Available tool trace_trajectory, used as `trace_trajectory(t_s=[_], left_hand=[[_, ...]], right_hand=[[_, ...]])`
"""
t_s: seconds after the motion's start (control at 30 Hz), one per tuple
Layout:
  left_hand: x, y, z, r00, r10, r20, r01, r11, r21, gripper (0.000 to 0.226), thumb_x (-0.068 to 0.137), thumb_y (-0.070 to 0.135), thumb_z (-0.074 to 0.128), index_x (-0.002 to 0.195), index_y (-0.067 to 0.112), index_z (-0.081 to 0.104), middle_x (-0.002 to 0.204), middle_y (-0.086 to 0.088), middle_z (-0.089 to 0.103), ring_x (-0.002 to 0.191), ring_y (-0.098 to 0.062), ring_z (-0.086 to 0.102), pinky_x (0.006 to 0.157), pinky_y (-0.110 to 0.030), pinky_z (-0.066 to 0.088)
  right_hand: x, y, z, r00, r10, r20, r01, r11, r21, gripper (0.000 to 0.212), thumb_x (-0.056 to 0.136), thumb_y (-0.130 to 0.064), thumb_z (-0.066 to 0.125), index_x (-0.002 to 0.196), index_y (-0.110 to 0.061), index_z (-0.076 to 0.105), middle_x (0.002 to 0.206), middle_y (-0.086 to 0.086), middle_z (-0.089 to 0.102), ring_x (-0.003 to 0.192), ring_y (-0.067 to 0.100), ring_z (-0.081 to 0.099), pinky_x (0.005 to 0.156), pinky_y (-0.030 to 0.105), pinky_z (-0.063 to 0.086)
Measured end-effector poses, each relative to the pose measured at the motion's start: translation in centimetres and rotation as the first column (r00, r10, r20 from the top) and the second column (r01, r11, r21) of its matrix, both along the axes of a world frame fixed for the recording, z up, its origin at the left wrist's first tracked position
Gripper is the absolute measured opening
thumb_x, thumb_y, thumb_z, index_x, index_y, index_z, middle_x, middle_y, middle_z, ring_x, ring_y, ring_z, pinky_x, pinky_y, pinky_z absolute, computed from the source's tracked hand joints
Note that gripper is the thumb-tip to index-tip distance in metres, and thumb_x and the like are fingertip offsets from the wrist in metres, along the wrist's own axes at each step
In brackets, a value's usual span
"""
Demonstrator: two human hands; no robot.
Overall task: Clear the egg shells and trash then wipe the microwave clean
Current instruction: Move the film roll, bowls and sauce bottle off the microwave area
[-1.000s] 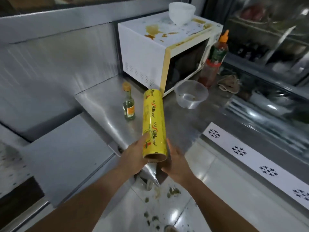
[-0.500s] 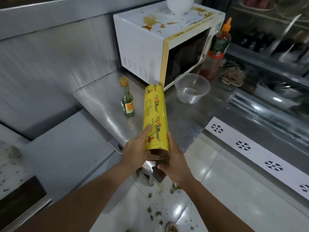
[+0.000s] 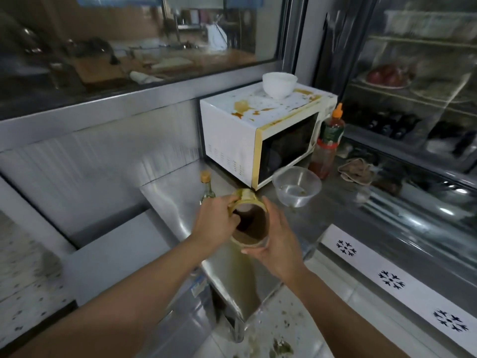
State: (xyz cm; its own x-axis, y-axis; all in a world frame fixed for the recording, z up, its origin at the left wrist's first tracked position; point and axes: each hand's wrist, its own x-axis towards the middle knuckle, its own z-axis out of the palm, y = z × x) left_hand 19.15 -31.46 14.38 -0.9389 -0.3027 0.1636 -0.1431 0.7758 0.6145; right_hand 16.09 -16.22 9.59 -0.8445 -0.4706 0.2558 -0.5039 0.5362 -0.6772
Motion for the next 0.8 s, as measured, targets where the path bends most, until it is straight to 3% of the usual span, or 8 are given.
trace_trajectory(t_s=[0.13,0.27,0.53,0.67,0.8], left_hand=[[-1.5,0.1,3.3,0.999,0.019,-0.044,-0.022,0.997,-0.07,0.028,0.078,0.011,0.059,0.102,0.019,0.07,0.088,-0.006,0.07,0.088,-0.025,0.061,0.078,-0.033,0.052],[-3.6,-0.1,5.3,0.994,0.03,-0.103,-0.036,0.997,-0.065,0.028,0.077,0.012,0.059,0.1,0.02,0.072,0.09,-0.002,0.073,0.085,-0.022,0.063,0.075,-0.031,0.053],[-7.3,-1.0,5.4,0.999,0.041,-0.033,-0.036,0.989,0.144,0.042,0.086,0.031,0.06,0.127,0.026,0.055,0.118,0.004,0.064,0.108,-0.018,0.057,0.094,-0.034,0.047],[-8.5,-2.5,5.8,0.999,0.029,0.013,-0.031,0.974,0.223,0.045,0.087,0.037,0.059,0.13,0.026,0.051,0.119,0.004,0.061,0.108,-0.018,0.057,0.095,-0.04,0.049],[-9.9,-4.4,6.3,0.998,-0.036,0.044,0.024,0.972,0.234,0.037,0.088,0.037,0.058,0.124,0.026,0.055,0.106,0.004,0.063,0.094,-0.018,0.06,0.091,-0.041,0.051]], right_hand=[[-2.0,0.6,4.1,0.998,0.029,-0.056,-0.03,0.999,-0.011,0.115,0.053,-0.042,0.087,0.146,-0.023,0.023,0.142,-0.002,0.043,0.128,0.015,0.04,0.1,0.025,0.034],[-5.2,0.4,6.6,0.996,0.09,-0.011,-0.09,0.996,-0.027,0.112,0.052,-0.043,0.086,0.145,-0.022,0.026,0.138,-0.004,0.048,0.128,0.015,0.042,0.107,0.034,0.037],[-10.8,-1.5,7.4,0.977,0.166,0.132,-0.155,0.984,-0.093,0.111,0.045,-0.057,0.078,0.141,-0.031,0.027,0.134,-0.009,0.049,0.125,0.011,0.046,0.103,0.039,0.043],[-12.6,-2.5,8.1,0.969,0.197,0.15,-0.183,0.978,-0.102,0.109,0.049,-0.048,0.083,0.142,-0.029,0.029,0.133,-0.007,0.051,0.121,0.01,0.049,0.102,0.037,0.044],[-13.6,-3.7,8.4,0.964,0.192,0.184,-0.17,0.977,-0.127,0.102,0.058,-0.032,0.087,0.142,-0.029,0.029,0.131,-0.008,0.052,0.119,0.009,0.05,0.1,0.036,0.046]])
